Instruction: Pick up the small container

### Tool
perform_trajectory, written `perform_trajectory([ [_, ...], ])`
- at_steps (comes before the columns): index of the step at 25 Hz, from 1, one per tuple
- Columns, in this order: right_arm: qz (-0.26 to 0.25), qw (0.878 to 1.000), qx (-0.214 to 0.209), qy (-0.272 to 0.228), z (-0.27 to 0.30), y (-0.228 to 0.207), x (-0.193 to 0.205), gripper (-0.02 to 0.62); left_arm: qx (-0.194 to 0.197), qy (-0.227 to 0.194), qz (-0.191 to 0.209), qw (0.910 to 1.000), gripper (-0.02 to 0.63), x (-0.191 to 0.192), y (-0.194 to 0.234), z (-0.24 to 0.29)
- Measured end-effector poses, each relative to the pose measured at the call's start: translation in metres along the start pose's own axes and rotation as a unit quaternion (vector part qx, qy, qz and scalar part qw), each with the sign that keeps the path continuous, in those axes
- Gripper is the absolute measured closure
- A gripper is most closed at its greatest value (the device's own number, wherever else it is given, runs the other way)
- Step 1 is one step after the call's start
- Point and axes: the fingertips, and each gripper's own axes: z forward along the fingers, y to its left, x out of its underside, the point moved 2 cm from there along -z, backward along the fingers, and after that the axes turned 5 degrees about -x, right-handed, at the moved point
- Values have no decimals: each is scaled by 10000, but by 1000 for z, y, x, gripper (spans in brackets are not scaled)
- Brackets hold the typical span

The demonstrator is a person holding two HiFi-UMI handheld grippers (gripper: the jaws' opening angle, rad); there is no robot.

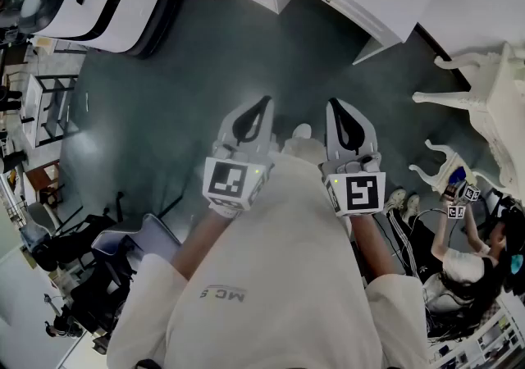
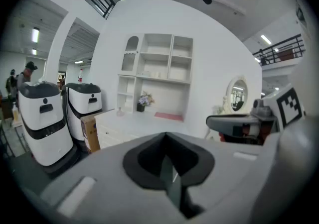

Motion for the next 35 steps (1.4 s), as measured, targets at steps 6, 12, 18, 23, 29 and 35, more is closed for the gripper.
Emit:
perform_trajectory([
  [6,-2,10000,-57,44,-3,2,3,598,-85,-20,-13,10000,606,3,2,-7],
  [12,243,9992,-318,6,-7,4,8,598,-101,-13,27,9999,606,1,2,-4],
  [18,250,9995,-193,-57,-6,-15,7,600,-187,-31,0,9998,606,-7,4,7],
  [23,361,9991,-207,17,18,-26,8,600,-268,88,-93,9996,606,-8,22,24],
  [29,386,9990,-185,105,87,-47,0,600,-298,19,-278,9992,606,-26,75,70],
  [35,390,9989,-81,243,200,-67,-23,600,-304,88,-579,9978,606,-52,167,138],
])
